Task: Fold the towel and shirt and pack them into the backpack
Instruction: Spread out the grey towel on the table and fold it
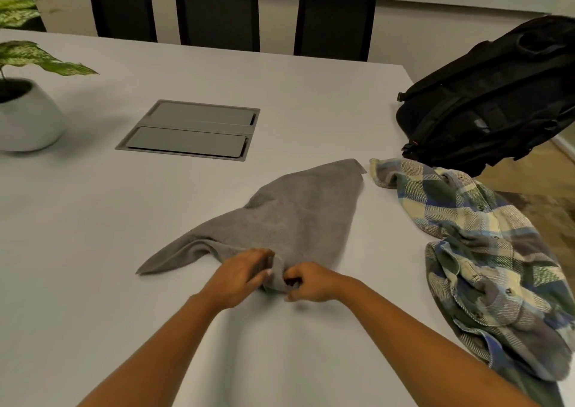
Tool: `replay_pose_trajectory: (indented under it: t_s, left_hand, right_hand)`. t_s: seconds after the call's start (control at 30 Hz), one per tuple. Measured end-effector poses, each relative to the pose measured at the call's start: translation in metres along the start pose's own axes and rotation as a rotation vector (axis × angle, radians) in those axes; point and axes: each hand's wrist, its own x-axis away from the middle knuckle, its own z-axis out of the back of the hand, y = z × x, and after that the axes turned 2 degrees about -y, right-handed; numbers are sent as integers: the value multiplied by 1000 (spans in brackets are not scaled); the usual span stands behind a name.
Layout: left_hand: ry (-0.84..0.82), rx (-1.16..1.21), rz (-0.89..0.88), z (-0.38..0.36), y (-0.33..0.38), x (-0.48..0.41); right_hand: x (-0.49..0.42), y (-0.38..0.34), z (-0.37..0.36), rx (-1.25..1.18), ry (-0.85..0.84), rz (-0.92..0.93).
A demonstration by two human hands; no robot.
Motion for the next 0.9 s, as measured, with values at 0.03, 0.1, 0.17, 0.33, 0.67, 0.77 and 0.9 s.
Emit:
replay_pose_trajectory:
  t_s: [0.03,0.1,0.17,0.33,0.67,0.77,0.9]
  left_hand:
    - [-48,-47,26,-4,-1,3]
    - [-106,-154,58,-14,-7,7]
    - [-147,-232,67,-20,-6,9]
    - [-133,-393,111,-31,16,-7]
    - [-133,-856,-299,33,-29,14]
    - [-363,-925,-62,54,-46,30]
    - [-370,-813,196,65,-54,41]
  right_hand:
    - [1,4,2,53,30,-9]
    - [2,15,7,202,97,-30]
    - [3,24,12,368,152,-103]
    - [1,30,2,442,216,-176]
    - [5,-16,-21,-99,-170,1]
    - [1,-20,-22,-179,-121,38]
    - [-7,-2,-2,-40,163,-4]
